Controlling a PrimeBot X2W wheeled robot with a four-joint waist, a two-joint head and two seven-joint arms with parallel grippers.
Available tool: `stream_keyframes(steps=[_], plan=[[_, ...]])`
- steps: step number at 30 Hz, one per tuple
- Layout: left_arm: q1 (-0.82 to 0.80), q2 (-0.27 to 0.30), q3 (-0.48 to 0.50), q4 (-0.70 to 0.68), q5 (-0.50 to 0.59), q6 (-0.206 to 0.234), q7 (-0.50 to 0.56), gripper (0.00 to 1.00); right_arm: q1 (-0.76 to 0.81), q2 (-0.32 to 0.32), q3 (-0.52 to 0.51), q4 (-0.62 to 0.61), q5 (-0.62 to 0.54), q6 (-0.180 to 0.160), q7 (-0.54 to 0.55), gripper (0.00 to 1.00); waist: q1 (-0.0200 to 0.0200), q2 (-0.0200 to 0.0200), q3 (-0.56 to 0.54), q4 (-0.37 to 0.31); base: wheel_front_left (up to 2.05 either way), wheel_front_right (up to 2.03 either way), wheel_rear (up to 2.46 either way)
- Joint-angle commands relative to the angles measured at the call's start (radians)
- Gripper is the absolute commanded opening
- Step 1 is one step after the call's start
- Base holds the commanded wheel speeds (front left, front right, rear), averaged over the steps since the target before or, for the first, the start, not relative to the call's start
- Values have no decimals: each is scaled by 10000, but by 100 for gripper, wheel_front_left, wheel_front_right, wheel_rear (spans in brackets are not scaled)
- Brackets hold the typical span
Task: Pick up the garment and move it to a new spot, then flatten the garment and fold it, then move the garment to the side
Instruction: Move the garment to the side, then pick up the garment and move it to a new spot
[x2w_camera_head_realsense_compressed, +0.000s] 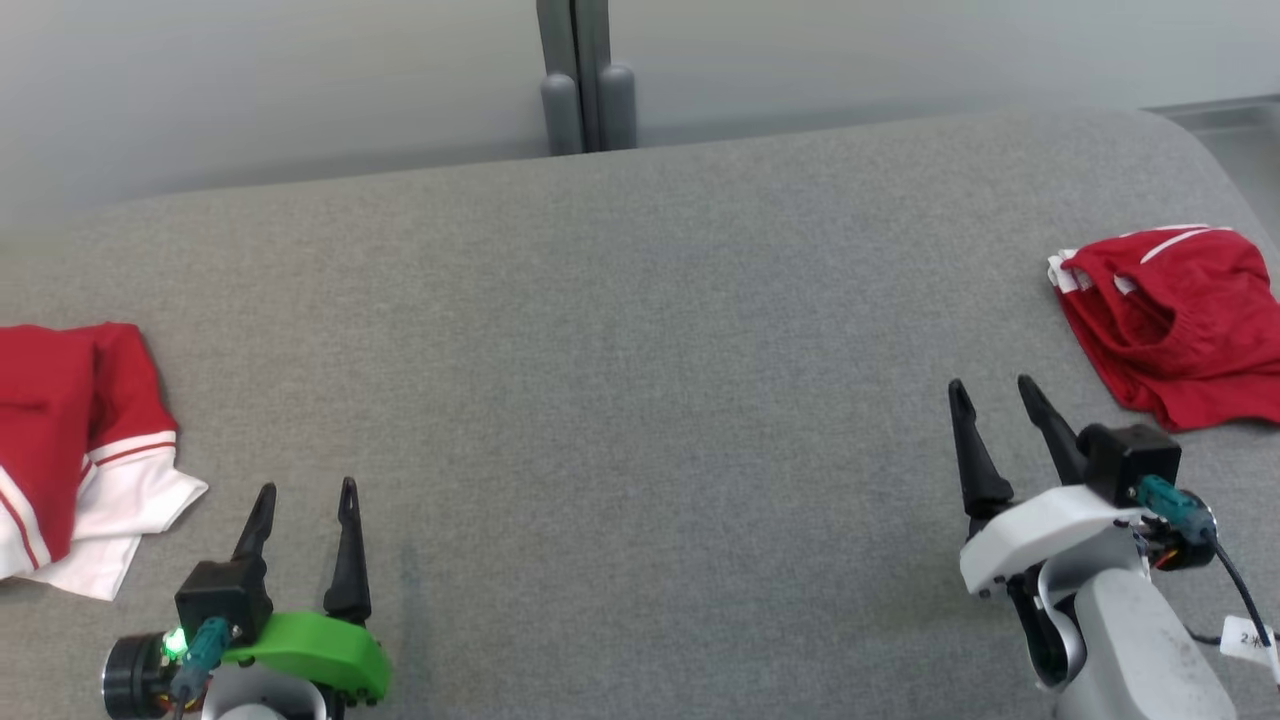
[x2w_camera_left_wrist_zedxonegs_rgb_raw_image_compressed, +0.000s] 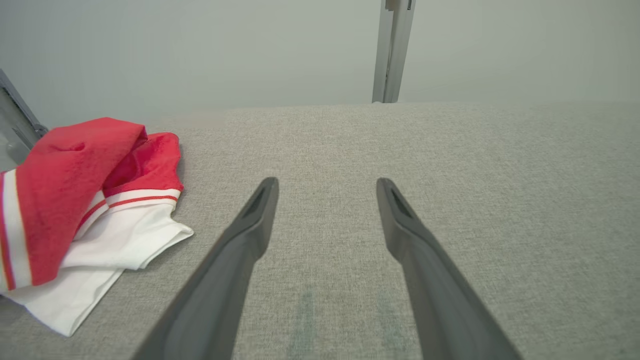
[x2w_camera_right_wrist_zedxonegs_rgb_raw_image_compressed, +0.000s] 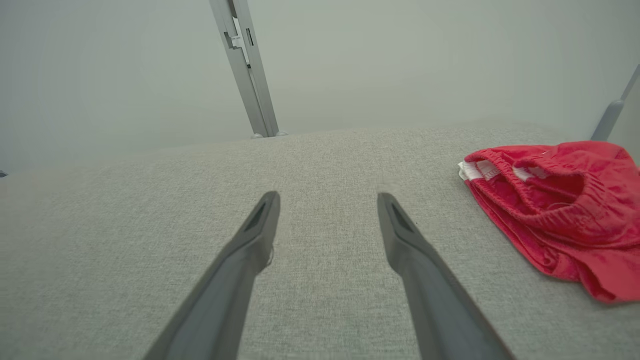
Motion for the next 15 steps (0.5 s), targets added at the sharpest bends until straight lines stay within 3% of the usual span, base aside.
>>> stream_keyframes(steps=[1,15], plan=[[236,-42,90,17,24,26,1,100,304,-33,16,-33,94,-15,-43,100,1,0,-575,288,0,0,0],[1150,-142,275,-291,-262,25,0,100,1316,-36,263,-263,60,-15,-44,100,1,0,-956,737,0,0,0]])
